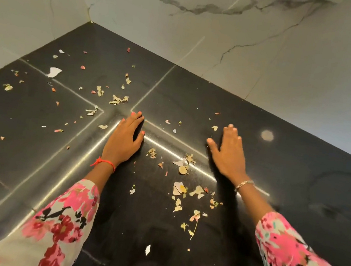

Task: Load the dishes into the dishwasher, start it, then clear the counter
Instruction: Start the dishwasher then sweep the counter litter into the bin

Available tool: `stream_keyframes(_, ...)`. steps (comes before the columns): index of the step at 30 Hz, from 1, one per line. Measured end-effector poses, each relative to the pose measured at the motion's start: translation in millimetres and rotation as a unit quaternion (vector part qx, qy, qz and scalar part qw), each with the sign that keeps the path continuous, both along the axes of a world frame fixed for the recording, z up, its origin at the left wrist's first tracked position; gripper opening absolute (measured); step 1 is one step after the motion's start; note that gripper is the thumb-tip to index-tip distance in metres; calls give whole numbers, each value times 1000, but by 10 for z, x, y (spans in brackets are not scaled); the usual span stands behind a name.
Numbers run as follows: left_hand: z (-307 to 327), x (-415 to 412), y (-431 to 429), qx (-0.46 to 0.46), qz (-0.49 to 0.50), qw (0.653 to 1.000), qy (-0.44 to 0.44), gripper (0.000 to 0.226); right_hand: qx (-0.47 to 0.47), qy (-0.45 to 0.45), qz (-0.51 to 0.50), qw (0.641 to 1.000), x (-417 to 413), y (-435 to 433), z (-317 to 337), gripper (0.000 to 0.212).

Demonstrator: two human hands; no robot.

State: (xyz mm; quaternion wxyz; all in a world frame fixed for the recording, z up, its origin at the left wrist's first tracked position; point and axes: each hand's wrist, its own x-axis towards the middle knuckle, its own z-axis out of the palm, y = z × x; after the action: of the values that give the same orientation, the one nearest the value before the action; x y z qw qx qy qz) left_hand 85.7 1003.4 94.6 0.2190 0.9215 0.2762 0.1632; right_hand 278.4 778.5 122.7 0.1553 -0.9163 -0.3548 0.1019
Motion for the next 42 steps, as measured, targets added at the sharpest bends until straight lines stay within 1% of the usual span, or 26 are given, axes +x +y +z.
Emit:
stream_keyframes(1, -8, 0, -1, 1, 5, 1000, 3, 48, 16, 15, 48, 999, -134, 58, 17, 70)
stream_keyframes(2, -18, -3, -3, 1, 9, 1000, 7, 48, 35, 48, 87, 994, -227, 100, 51, 65)
stream_keyframes(4, -37, -8, 1, -1, 13, 1000, 12, 49, 92, 113, 114, 983, -196, 192, 131, 58)
stream_keyframes(6, -48, -10, 17, -8, 14, 1000, 17, 49, 134, 88, 84, 983, 135, 323, 166, 57)
stream_keyframes(7, -48, -12, 24, -9, 14, 1000, 19, 50, 132, 60, 63, 987, 363, 384, 160, 57)
stream_keyframes(11, -60, -24, 38, -14, 16, 999, 32, 57, 51, -8, -4, 999, 1189, 510, 118, 60)
stream_keyframes(14, -55, -24, 33, -19, 22, 999, 28, 58, 16, -38, -2, 999, 1357, 532, 49, 58)
stream_keyframes(16, -44, -16, 30, -23, 24, 999, 23, 57, 25, -40, 6, 999, 1336, 504, -4, 58)
stream_keyframes(18, -43, -12, 30, -24, 24, 999, 22, 57, 72, -25, 13, 997, 1297, 447, -27, 53)
stream_keyframes(20, -52, -22, 44, -26, 24, 999, 25, 59, 170, -9, 28, 985, 1226, 375, -7, 39)
stream_keyframes(22, -57, -25, 49, -27, 24, 999, 30, 62, 268, -4, 46, 962, 1165, 303, 6, 27)
stream_keyframes(23, -55, -21, 46, -26, 23, 999, 31, 63, 296, -4, 45, 954, 1155, 292, 14, 27)
stream_keyframes(24, -52, -17, 46, -25, 22, 999, 31, 63, 299, 1, 37, 954, 1171, 311, 12, 28)
stream_keyframes(25, -42, -12, 41, -26, 22, 999, 30, 64, 265, 13, 27, 964, 1195, 345, -3, 33)
stream_keyframes(26, -37, -14, 41, -28, 22, 999, 30, 64, 190, 19, 21, 981, 1195, 391, -28, 41)
stream_keyframes(27, -34, -19, 41, -29, 22, 999, 31, 64, 95, 4, 28, 995, 1156, 440, -68, 51)
stream_keyframes(28, -36, -27, 41, -30, 23, 999, 33, 64, 22, -23, 46, 998, 1072, 486, -108, 60)
stream_keyframes(29, -38, -32, 40, -30, 23, 999, 34, 64, -8, -47, 70, 996, 945, 534, -123, 66)
stream_keyframes(31, -32, -31, 43, -32, 21, 999, 37, 64, 10, -46, 162, 986, 585, 619, -69, 70)
stream_keyframes(33, -26, -32, 37, -31, 21, 999, 37, 64, 33, 22, 268, 963, 261, 689, 11, 67)
stream_keyframes(34, -21, -32, 35, -30, 23, 999, 36, 64, 47, 63, 289, 954, 198, 743, 52, 63)
stream_keyframes(35, -15, -31, 34, -31, 24, 999, 34, 64, 68, 93, 280, 953, 214, 819, 101, 59)
stream_keyframes(36, -10, -24, 32, -34, 24, 999, 33, 64, 92, 104, 254, 957, 302, 915, 142, 56)
stream_keyframes(38, -4, -13, 16, -36, 25, 998, 34, 64, 109, 75, 196, 972, 597, 1118, 160, 56)
stream_keyframes(39, -1, -10, 13, -37, 25, 998, 35, 65, 94, 53, 179, 978, 770, 1215, 158, 58)
stream_keyframes(42, 21, -10, -4, -43, 26, 998, 31, 65, 0, -4, 172, 985, 1230, 1419, 74, 63)
